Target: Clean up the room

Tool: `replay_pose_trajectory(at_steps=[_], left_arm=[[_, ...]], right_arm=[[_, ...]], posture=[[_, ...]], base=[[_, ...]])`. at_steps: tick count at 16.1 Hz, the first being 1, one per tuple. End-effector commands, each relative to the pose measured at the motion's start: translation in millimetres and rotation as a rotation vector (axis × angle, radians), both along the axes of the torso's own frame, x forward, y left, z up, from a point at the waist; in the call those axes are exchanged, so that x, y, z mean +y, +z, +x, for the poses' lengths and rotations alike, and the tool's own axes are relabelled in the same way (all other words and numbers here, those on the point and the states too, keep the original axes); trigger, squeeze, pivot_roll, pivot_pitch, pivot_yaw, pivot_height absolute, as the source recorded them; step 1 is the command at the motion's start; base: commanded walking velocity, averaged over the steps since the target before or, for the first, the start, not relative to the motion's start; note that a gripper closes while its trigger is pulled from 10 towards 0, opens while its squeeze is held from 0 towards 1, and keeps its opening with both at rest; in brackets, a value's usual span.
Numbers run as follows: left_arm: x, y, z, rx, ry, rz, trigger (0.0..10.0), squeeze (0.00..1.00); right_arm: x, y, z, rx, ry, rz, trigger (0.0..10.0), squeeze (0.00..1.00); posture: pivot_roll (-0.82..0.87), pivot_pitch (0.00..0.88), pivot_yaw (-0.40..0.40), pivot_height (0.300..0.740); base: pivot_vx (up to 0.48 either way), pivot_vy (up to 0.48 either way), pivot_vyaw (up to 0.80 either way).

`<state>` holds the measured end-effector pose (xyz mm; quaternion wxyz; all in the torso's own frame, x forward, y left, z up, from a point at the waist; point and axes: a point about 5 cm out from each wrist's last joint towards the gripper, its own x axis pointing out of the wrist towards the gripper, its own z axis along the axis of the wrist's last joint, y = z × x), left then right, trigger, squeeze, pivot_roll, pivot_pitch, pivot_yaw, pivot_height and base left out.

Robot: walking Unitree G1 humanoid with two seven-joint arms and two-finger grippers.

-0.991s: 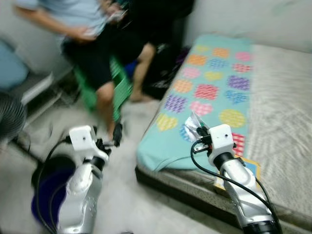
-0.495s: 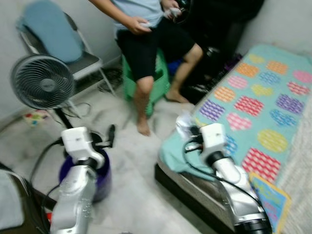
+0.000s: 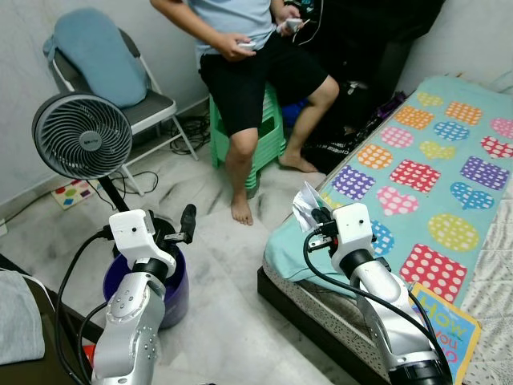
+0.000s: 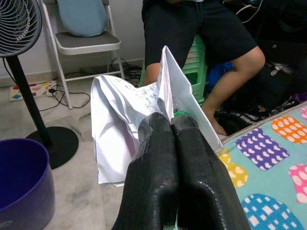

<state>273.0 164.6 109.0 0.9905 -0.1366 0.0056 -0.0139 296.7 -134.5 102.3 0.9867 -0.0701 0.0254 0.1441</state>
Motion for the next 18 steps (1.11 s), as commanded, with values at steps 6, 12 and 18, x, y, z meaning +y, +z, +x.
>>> replay_pose_trajectory(at_steps=[6, 12, 18], left_arm=[[6.4, 7.8, 2.6, -0.016, 0.002, 0.024, 10.0, 0.0], [14.8, 15.4, 10.6, -0.032, -0.007, 0.057, 10.0, 0.0], [4.7, 7.5, 3.1, -0.04, 0.07, -0.016, 10.0, 0.0]], right_arm=[[10.7, -1.2, 6.5, -0.009, 0.004, 0.034, 10.0, 0.0], [24.3, -4.7, 9.1, -0.019, 0.006, 0.062, 10.0, 0.0], [14.6, 4.5, 23.0, -0.027, 0.082, -0.016, 10.0, 0.0]], posture=[[-0.02, 0.022, 0.06, 0.74], [0.0, 0.006, 0.086, 0.74], [-0.02, 0.0, -0.044, 0.74]], base=[[0.0, 0.0, 0.0], [0.0, 0.0, 0.0], [0.0, 0.0, 0.0]])
